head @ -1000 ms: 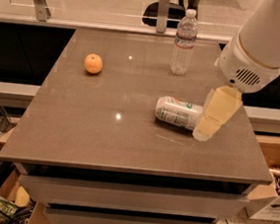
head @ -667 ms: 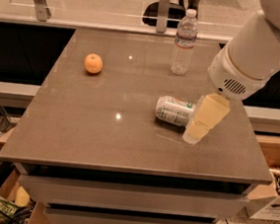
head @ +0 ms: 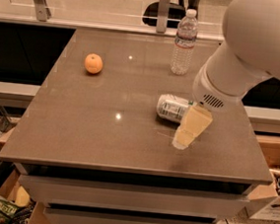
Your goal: Place 7up can upright
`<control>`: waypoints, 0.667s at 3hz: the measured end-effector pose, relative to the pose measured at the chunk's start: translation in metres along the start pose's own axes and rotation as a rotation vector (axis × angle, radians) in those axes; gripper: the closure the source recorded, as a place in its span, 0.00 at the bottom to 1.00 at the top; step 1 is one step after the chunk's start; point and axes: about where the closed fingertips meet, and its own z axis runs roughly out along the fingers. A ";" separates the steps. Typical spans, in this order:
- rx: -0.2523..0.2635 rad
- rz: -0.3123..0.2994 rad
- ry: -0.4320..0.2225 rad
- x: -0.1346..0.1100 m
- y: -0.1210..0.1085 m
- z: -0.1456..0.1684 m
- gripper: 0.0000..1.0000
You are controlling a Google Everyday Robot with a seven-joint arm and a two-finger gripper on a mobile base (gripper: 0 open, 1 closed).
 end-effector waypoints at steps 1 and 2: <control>0.059 -0.050 0.080 0.005 -0.008 0.009 0.00; 0.059 -0.050 0.080 0.005 -0.008 0.009 0.00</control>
Offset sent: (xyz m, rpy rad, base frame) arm 0.0052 -0.0015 -0.0069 -0.0701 -0.0151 0.0071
